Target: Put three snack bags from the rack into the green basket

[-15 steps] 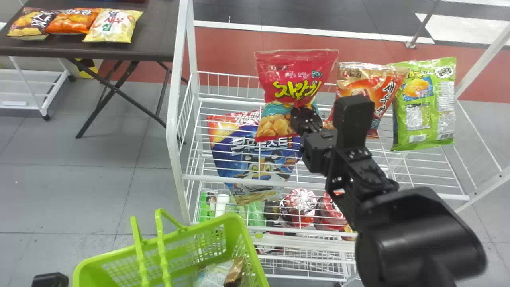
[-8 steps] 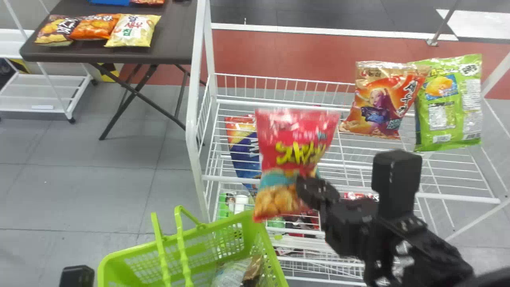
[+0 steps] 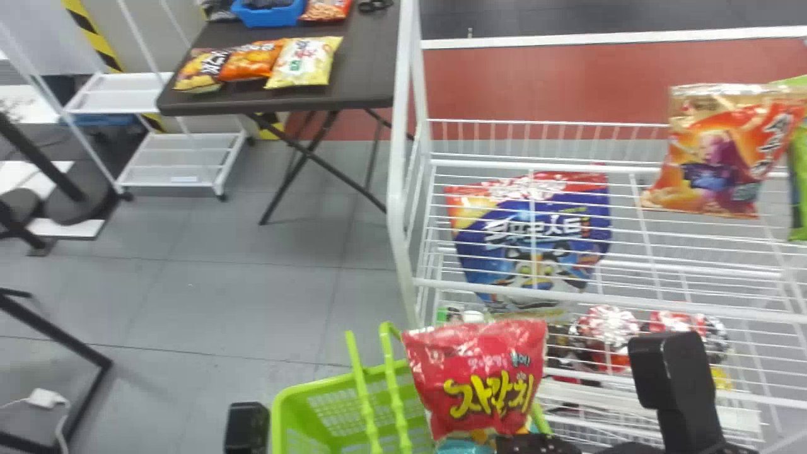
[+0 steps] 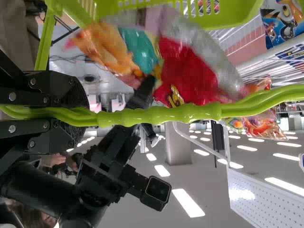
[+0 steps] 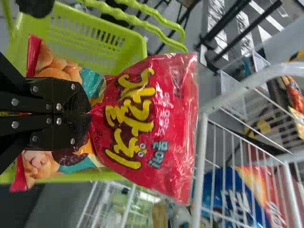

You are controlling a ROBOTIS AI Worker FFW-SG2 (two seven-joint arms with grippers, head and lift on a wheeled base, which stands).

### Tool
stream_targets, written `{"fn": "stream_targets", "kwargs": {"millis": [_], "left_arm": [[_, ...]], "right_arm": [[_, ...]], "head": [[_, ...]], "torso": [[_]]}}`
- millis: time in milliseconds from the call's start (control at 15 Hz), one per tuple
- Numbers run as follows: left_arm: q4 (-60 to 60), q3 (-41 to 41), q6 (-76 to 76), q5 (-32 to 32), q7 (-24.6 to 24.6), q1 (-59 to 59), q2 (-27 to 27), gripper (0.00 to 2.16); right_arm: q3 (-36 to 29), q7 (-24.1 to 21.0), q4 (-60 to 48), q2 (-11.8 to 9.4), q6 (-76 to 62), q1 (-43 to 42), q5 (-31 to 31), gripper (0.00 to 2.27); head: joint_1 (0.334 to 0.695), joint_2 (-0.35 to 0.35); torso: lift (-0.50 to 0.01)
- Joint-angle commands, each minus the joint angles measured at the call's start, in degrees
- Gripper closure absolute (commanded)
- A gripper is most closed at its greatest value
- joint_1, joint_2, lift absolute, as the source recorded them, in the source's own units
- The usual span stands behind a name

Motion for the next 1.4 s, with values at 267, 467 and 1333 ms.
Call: {"fn": "stream_targets", "kwargs": {"millis": [267, 467, 1333], "left_arm": [[-0.11, -0.51, -0.04, 0.00, -0.11, 0.00, 0.06, 2.15], [0.06, -0.51, -0.04, 0.00, -0.11, 0.00, -0.02, 2.15], [0.77, -0.25, -0.04, 0.00, -0.81, 0.18, 0.06, 2.15]], "right_arm": [[4.94, 0.40, 9.57, -1.48, 0.47, -4.21, -0.18, 0.00], [-1.30, 2.51, 5.18, -1.48, 0.47, -3.59, -3.87, 0.03], [-32.24, 2.42, 24.16, -0.60, -30.82, -21.61, 18.89, 0.05]], "head": [[0.695, 0.343], [0.695, 0.348], [0.695, -0.350]], "torso": [[0.000], [0.000], [0.000]]}}
